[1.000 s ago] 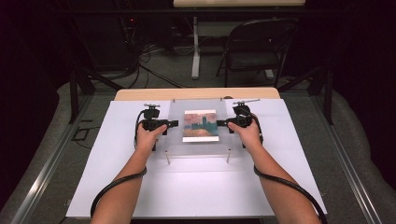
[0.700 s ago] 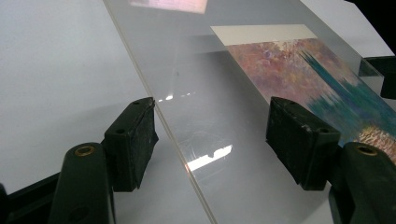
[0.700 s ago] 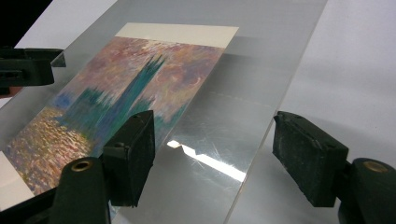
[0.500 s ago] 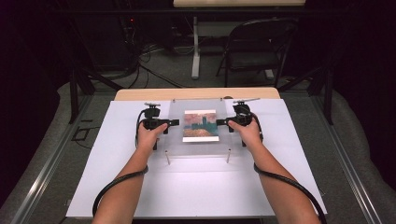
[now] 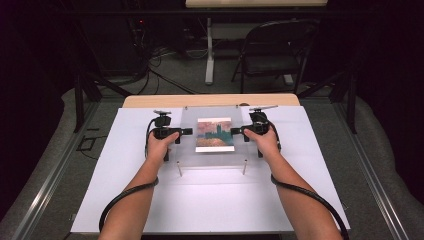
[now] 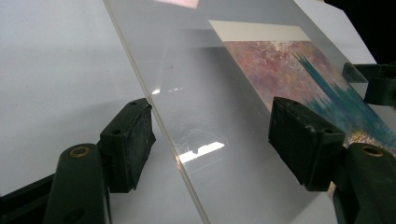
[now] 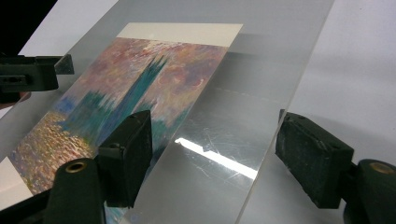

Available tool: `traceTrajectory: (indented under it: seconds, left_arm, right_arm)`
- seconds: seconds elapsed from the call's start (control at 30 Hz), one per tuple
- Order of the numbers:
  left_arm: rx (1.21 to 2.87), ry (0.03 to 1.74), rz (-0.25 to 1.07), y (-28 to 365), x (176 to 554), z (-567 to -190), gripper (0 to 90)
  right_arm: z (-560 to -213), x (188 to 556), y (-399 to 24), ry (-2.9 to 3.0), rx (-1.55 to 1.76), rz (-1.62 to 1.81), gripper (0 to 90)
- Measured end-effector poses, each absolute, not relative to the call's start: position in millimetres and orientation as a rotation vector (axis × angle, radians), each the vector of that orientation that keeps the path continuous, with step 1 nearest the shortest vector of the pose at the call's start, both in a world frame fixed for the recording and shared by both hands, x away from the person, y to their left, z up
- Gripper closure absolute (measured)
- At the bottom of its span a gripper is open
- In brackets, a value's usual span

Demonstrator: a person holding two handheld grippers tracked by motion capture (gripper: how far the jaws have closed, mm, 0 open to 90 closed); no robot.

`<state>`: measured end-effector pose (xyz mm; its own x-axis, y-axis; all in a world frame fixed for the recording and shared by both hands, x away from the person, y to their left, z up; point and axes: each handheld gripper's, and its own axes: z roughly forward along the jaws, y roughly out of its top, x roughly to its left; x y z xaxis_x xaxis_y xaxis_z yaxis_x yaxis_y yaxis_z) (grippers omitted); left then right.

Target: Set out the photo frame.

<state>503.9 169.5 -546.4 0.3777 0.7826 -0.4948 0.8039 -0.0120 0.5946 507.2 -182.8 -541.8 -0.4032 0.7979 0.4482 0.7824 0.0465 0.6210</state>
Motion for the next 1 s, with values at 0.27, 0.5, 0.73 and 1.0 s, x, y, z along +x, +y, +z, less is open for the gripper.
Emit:
traceTrajectory:
  seconds: [0.27, 0.5, 0.73, 1.0]
  left_arm:
    - [1.774, 1.406, -0.035, 168.8, 504.8, -545.2, 31.5]
    - [1.768, 1.407, -0.041, 170.7, 505.4, -544.8, 34.2]
    - [1.762, 1.400, -0.038, 172.0, 504.4, -545.0, 35.1]
    - [1.757, 1.392, -0.031, 173.3, 502.6, -541.3, 36.8]
  right_arm:
    - [-543.4, 508.6, -182.8, 2.251, 1.704, 1.335, 27.5]
    - [-541.8, 507.5, -181.3, 2.239, 1.702, 1.320, 27.7]
    - [-540.0, 507.4, -181.3, 2.252, 1.693, 1.304, 27.8]
    - [-536.7, 505.0, -181.3, 2.250, 1.659, 1.312, 27.8]
